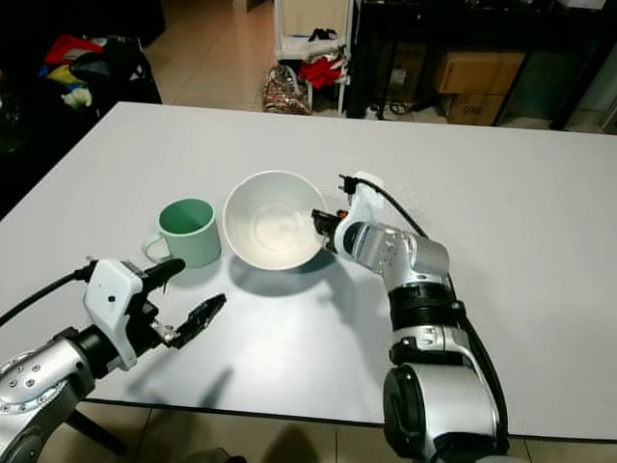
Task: Setting the table
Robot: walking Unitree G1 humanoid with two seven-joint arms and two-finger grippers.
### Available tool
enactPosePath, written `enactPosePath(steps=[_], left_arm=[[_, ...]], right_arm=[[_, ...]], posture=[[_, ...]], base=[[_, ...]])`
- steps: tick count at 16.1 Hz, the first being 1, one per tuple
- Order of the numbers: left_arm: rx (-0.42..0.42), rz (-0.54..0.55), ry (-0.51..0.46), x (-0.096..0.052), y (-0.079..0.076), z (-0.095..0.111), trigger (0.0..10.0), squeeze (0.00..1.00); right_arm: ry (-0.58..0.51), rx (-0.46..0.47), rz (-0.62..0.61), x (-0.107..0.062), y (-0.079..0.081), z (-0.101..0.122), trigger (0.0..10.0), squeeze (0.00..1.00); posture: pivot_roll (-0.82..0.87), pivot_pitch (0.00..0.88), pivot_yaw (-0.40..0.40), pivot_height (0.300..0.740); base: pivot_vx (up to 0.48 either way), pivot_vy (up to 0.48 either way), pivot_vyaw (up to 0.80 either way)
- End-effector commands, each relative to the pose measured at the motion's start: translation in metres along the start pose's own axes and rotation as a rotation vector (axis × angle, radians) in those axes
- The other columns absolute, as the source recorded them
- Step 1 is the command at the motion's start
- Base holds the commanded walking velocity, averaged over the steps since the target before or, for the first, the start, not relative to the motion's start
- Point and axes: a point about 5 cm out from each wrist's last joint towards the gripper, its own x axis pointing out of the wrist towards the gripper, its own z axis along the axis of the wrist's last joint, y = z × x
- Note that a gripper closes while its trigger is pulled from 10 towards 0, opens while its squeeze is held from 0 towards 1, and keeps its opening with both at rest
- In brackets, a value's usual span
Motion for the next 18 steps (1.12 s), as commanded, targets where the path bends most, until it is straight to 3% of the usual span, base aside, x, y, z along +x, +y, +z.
enactPosePath(steps=[1, 2, 3, 4, 10, 13, 16, 17, 18], left_arm=[[0.013, 0.008, 0.002, 0.0, 0.001, 0.003, 10.0, 0.0], [0.014, 0.009, 0.002, 0.0, 0.002, 0.003, 10.0, 0.0], [0.016, 0.01, 0.002, 0.0, 0.002, 0.003, 10.0, 0.0], [0.018, 0.011, 0.001, 0.001, 0.002, 0.003, 10.0, 0.0], [0.03, 0.008, -0.003, 0.007, 0.004, 0.004, 10.0, 0.0], [0.056, 0.013, 0.02, 0.013, 0.004, 0.001, 10.0, 0.0], [0.089, 0.044, 0.046, 0.022, 0.01, -0.004, 10.0, 0.0], [0.096, 0.064, 0.039, 0.028, 0.012, -0.004, 10.0, 0.0], [0.109, 0.08, 0.035, 0.03, 0.014, -0.005, 10.0, 0.0]], right_arm=[[-0.041, 0.016, 0.043, -0.001, 0.006, 0.011, 10.0, 0.0], [-0.037, 0.029, 0.046, -0.001, 0.005, 0.011, 10.0, 0.36], [-0.034, 0.033, 0.048, -0.001, 0.005, 0.011, 10.0, 0.95], [-0.029, 0.043, 0.058, -0.001, 0.005, 0.012, 10.0, 0.99], [-0.021, 0.06, 0.09, -0.005, 0.001, 0.018, 10.0, 1.0], [-0.024, 0.051, 0.094, -0.019, -0.011, 0.02, 10.0, 1.0], [-0.064, -0.008, 0.148, -0.048, -0.02, 0.023, 10.0, 1.0], [-0.094, -0.084, 0.183, -0.072, -0.023, 0.026, 10.0, 0.89], [-0.1, -0.146, 0.189, -0.084, -0.023, 0.026, 10.0, 0.19]], posture=[[0.1, 0.005, -0.002, 0.74], [0.1, 0.005, -0.001, 0.74], [0.1, 0.003, 0.0, 0.74], [0.1, 0.001, 0.002, 0.74], [0.08, 0.0, 0.012, 0.74], [0.07, 0.0, 0.03, 0.74], [0.05, 0.0, 0.05, 0.74], [0.04, 0.0, 0.054, 0.74], [0.03, 0.0, 0.057, 0.74]], base=[[0.0, 0.0, 0.0], [0.0, 0.0, 0.0], [0.0, 0.0, 0.0], [0.0, 0.0, 0.0], [0.0, 0.0, 0.0], [0.0, 0.0, 0.0], [0.0, 0.0, 0.0], [0.0, 0.0, 0.0], [0.0, 0.0, 0.0]])
